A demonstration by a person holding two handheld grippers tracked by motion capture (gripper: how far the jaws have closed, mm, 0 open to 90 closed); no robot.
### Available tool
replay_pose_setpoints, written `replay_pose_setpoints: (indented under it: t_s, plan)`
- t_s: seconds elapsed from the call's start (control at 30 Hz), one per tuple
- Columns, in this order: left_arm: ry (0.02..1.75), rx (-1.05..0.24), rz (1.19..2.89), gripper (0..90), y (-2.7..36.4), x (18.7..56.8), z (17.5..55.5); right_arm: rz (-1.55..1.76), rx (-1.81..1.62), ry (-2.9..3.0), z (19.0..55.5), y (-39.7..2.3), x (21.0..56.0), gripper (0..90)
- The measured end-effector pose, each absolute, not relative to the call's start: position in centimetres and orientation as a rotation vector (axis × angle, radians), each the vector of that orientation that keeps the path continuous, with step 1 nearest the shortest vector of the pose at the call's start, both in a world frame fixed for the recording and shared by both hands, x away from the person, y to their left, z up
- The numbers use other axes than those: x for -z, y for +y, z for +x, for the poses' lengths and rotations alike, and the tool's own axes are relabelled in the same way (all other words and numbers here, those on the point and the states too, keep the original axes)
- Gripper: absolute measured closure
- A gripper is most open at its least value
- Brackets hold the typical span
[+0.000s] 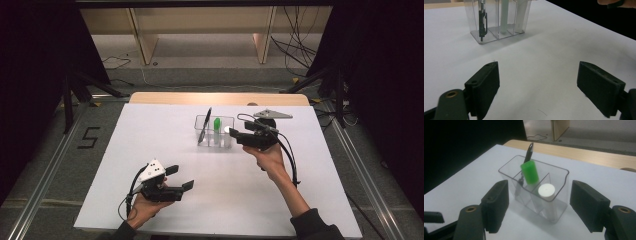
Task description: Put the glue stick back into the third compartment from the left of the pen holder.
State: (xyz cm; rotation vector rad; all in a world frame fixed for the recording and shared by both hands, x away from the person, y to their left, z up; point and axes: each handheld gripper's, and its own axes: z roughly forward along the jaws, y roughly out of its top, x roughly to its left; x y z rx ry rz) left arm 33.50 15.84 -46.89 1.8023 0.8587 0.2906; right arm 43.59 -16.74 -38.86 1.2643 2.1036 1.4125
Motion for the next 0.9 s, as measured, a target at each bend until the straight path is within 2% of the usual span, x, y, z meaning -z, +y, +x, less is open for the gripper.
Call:
replay_pose_setpoints:
  t_s: [0.9]
  plan:
    - [0.855,-0.278,1.795,17.9,15.7,46.9,33.5,1.079,-1.455,2.125,37.2,-18.1,40.9,28.5]
